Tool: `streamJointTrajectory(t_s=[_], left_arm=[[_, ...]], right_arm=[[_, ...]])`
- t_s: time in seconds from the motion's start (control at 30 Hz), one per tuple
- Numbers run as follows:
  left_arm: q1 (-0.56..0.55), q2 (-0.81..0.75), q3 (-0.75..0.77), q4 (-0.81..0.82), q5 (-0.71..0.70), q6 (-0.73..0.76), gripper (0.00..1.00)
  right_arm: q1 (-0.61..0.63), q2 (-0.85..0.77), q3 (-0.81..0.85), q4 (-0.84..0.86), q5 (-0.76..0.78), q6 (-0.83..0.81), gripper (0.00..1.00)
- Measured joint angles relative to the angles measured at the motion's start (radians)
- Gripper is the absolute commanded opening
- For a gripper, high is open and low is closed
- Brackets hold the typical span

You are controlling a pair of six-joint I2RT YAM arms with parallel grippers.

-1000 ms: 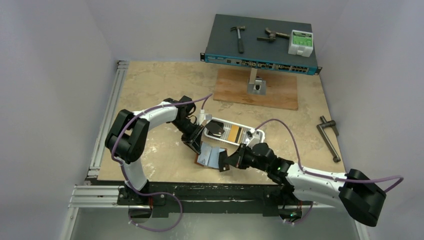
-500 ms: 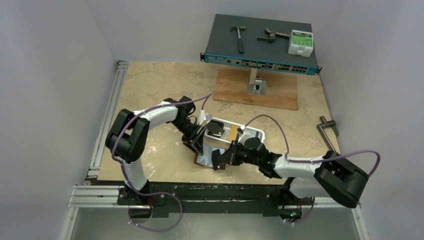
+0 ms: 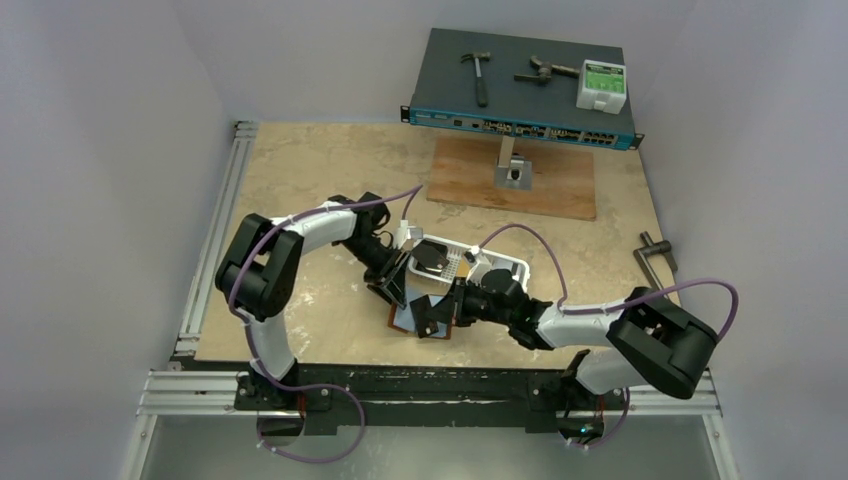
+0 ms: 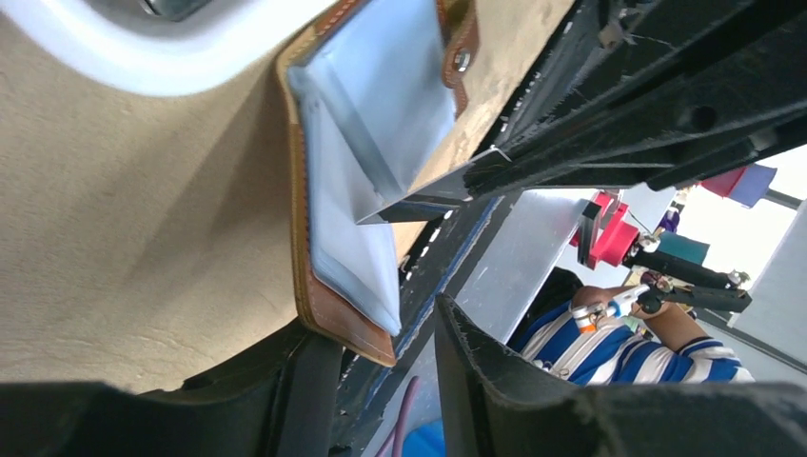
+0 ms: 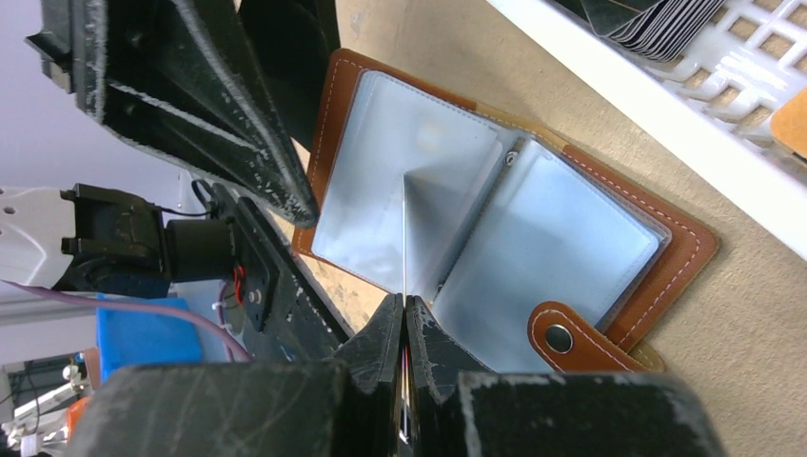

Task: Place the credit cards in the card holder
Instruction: Pick up the card holder from the center of the board.

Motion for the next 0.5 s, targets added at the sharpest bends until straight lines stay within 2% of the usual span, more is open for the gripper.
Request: streamJointTrajectory(t_s=[0.27,0.33,0.4,0.47,0.5], left_arm=[[0.0,0.06,0.003,0.002,-0.074,0.0,0.34],[0.0,0.074,0.008,0.0,-0.081,0.0,0.29],[0.0,0.089,0.015,-0.001,-0.084,0.0,0.21],[0.0,0.11,0.027,-0.005,-0.085,0.001,0.02],[0.0,0.117,0.032,-0.009,-0.083,0.001,0.0]], right_arm=[[0.0,0.015,0.0,0.032,-0.009,0.002,0.0],[0.0,0.03,0.0,0.05,-0.012,0.002,0.0],[0.0,0.055,0.0,0.067,-0.015,0.002,0.0],[0.0,0.074,-0.001,0.076,-0.015,0.003,0.0],[0.0,0.077,-0.002,0.08,-0.015,0.003,0.0]])
